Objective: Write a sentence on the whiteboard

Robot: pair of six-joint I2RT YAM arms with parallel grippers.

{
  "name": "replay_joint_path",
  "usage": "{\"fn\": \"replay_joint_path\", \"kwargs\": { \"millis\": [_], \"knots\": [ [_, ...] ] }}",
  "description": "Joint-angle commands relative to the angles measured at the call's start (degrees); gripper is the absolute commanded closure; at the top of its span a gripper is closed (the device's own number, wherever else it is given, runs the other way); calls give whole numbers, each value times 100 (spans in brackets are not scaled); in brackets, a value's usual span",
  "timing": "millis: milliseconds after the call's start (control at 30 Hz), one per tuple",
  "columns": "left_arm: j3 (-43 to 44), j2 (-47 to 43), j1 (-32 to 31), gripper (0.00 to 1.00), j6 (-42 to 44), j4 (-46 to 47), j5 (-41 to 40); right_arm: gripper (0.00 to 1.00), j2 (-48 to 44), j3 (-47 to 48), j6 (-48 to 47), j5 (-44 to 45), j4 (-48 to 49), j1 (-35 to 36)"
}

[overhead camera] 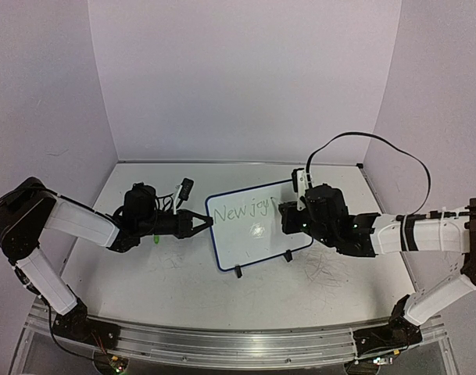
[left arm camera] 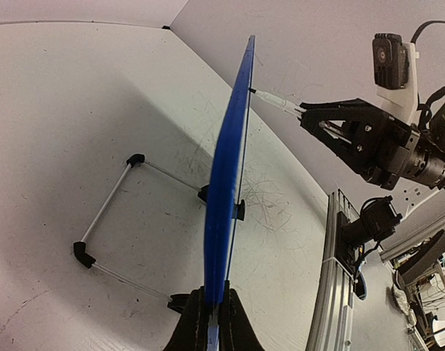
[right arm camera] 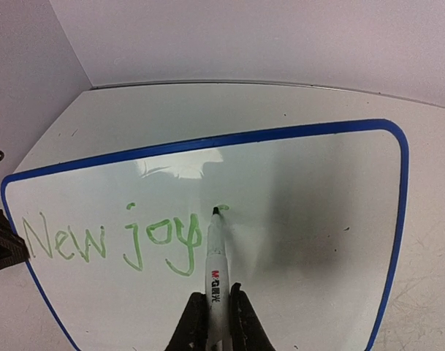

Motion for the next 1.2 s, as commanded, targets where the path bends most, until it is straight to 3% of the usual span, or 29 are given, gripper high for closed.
{"fn": "replay_joint_path", "kwargs": {
  "millis": [0, 1167],
  "knots": [
    [166, -152, 0, 100, 37, -19, 77, 100, -58, 15, 109, -110, -37, -7],
    [150, -171, -2, 100, 52, -47, 62, 100, -266, -203, 391, 143, -350, -7]
  ]
}}
